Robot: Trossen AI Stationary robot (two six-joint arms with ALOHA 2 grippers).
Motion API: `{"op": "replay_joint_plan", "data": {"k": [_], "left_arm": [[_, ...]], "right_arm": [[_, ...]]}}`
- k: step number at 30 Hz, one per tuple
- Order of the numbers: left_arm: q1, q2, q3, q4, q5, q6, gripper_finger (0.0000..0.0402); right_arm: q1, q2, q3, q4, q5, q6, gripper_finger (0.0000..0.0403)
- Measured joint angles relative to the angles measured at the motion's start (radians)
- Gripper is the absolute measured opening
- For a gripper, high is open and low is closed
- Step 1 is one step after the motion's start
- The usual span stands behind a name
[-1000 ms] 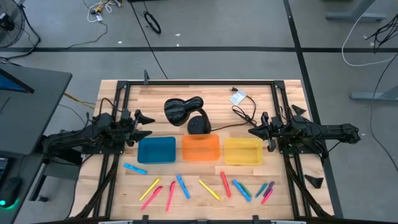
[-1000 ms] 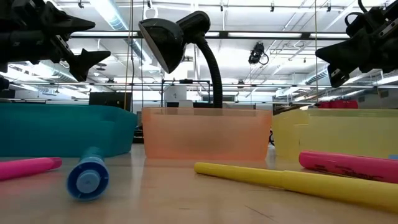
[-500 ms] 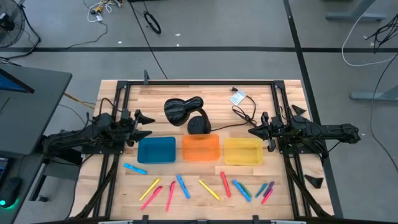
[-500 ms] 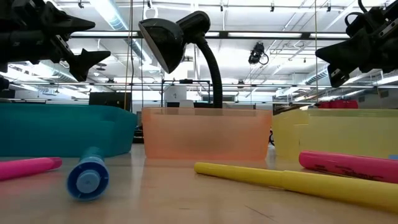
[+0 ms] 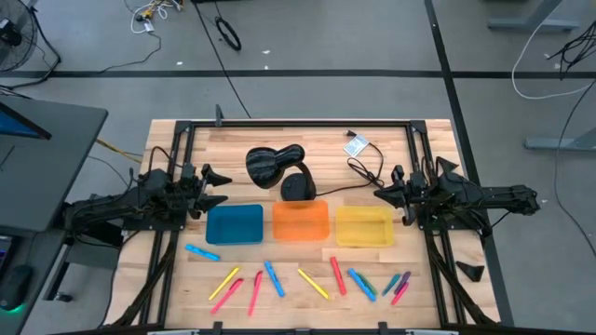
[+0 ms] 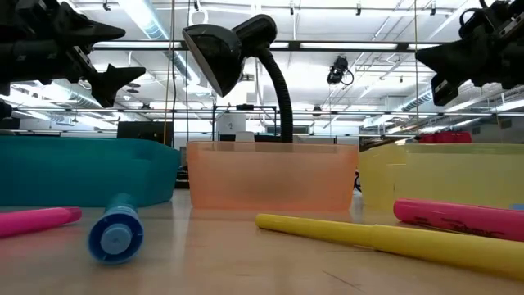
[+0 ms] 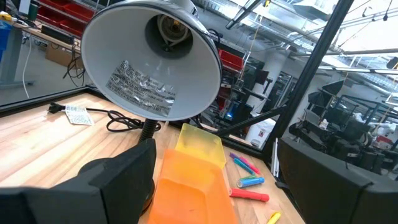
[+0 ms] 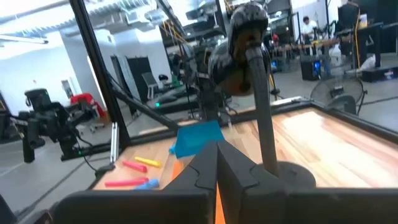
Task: Pick & Place Markers
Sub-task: Put the right blue highlighter pen into the yellow bin
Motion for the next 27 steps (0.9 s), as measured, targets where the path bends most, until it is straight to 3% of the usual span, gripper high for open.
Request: {"op": "replay_joint_plan", "data": {"k": [11,19,27], "left_arm": [[0.000,0.000,0.000,0.000,0.000,0.000,0.0342],[0.000,0.000,0.000,0.000,0.000,0.000,0.0342],[0.000,0.000,0.000,0.000,0.000,0.000,0.0342]], "right_arm": [[0.000,0.000,0.000,0.003,0.000,-0.009,0.0011],[0.000,0.000,0.009,0.019,0.000,0.072,0.0016],[0.000,0.082,0.242,-0.182,0.057,0.068,0.0062]]}}
